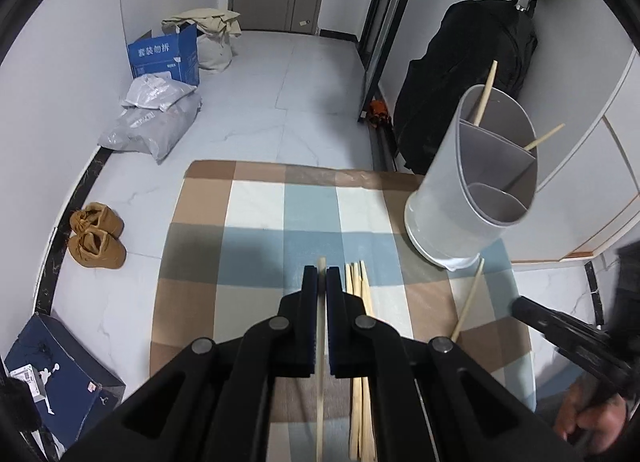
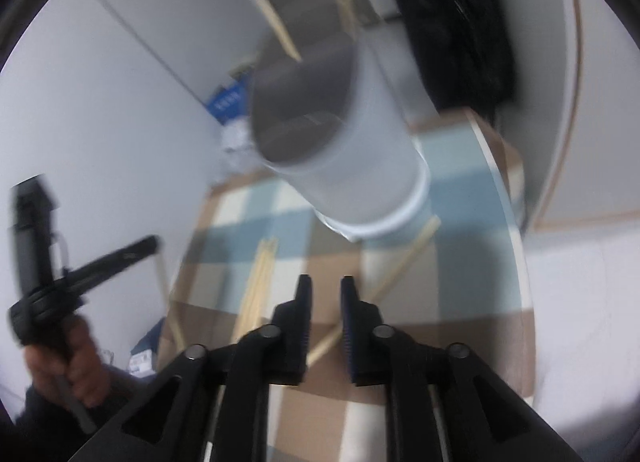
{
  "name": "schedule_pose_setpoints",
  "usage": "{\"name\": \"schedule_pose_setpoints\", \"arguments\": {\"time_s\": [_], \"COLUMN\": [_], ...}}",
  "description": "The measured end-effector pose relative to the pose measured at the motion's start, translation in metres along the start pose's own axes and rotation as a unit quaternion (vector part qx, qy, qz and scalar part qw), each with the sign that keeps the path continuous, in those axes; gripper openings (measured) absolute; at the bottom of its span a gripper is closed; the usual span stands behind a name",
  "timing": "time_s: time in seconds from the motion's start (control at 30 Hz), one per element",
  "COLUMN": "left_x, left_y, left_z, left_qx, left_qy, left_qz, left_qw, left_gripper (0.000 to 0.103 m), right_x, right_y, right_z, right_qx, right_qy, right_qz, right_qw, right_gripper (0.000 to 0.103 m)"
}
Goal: Organize utensils
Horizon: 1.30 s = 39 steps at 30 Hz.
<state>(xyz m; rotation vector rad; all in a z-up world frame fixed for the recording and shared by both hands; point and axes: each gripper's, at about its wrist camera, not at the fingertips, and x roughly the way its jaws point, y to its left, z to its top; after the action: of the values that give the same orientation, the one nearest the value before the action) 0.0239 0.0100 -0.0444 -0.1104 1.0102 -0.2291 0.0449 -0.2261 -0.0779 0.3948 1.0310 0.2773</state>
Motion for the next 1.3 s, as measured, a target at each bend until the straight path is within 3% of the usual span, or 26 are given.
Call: {"name": "schedule_pose_setpoints", "arguments": {"time_s": [0.17, 0.33, 0.43, 0.57, 0.77, 0.9, 1.03, 1.1, 1.3], "left_x": [0.020, 0.019, 0.015, 0.014, 0.012, 0.007, 0.006, 0.008, 0.012], "left_y": [0.013, 0.027, 0.033, 0.039, 0.048, 0.049, 0.049, 0.049, 0.052], "left_z": [0.008, 0.006, 0.007, 0.006, 0.005, 0.002, 0.001, 0.000, 0.003], "left_qx": [-0.005, -0.021, -0.027, -0.032, -0.047, -0.048, -0.044, -0.042, -0.041], "left_qy": [0.014, 0.027, 0.025, 0.026, 0.029, 0.024, 0.024, 0.028, 0.034], "left_qz": [-0.014, -0.022, -0.027, -0.032, -0.045, -0.050, -0.051, -0.051, -0.048], "left_qw": [0.9998, 0.9992, 0.9990, 0.9986, 0.9974, 0.9973, 0.9974, 0.9974, 0.9974], "left_gripper": [0.000, 0.000, 0.000, 0.000, 0.000, 0.000, 0.000, 0.000, 0.000], "right_x": [0.032, 0.061, 0.072, 0.078, 0.075, 0.074, 0.080, 0.088, 0.102], "right_y": [-0.020, -0.010, 0.008, 0.030, 0.046, 0.062, 0.068, 0.068, 0.071], "right_z": [0.011, 0.019, 0.013, -0.003, -0.028, -0.041, -0.033, -0.024, -0.006], "right_qx": [0.036, 0.031, 0.000, -0.053, -0.097, -0.130, -0.154, -0.157, -0.165], "right_qy": [0.043, 0.067, 0.062, 0.047, 0.055, 0.088, 0.112, 0.111, 0.099], "right_qz": [-0.063, -0.107, -0.169, -0.213, -0.179, -0.144, -0.138, -0.155, -0.190], "right_qw": [0.996, 0.992, 0.984, 0.974, 0.977, 0.977, 0.972, 0.969, 0.963], "right_gripper": [0.025, 0.025, 0.024, 0.016, 0.009, 0.009, 0.019, 0.032, 0.038]}}
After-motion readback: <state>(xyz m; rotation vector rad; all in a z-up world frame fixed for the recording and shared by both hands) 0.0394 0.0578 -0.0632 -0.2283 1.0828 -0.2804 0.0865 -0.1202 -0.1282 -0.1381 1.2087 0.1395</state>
